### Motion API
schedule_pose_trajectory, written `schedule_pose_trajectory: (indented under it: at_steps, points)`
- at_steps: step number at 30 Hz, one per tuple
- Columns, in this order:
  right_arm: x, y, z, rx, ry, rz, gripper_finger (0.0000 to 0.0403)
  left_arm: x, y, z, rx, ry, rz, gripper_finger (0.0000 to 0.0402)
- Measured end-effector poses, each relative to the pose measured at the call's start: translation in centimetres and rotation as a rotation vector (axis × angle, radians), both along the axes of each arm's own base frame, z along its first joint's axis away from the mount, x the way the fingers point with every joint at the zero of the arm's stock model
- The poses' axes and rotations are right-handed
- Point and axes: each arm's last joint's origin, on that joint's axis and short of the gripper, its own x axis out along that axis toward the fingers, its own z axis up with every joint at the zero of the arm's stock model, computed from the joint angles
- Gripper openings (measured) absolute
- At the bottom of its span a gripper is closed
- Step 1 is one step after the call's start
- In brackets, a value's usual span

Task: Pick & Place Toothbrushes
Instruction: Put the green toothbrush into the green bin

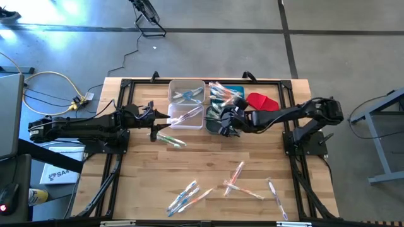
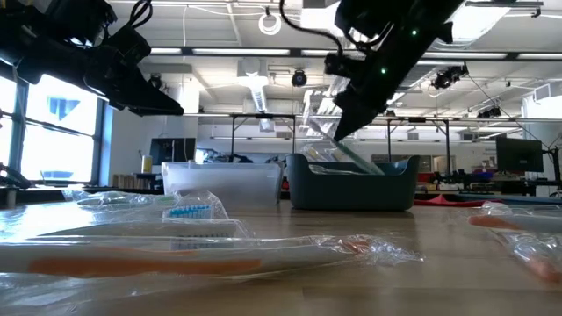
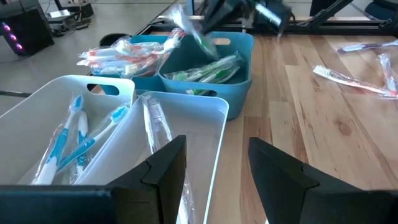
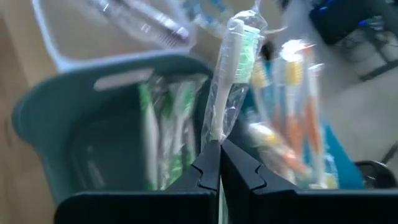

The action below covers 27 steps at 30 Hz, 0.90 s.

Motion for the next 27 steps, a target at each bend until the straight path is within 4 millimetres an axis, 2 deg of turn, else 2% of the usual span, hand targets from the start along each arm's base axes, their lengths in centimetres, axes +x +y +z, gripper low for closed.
schedule_pose_trajectory:
  at_steps: [10,27]
  points:
    - [0.8,-0.4,-2.9,-0.025,0.188,0.113,0.0003,0.0,0.0,0.0,0.0,0.0,0.0,0.0171]
    - [0.8,-1.3,-3.4,0.084,0.199,0.188,0.0003,0.0,0.0,0.0,0.0,0.0,0.0,0.0171]
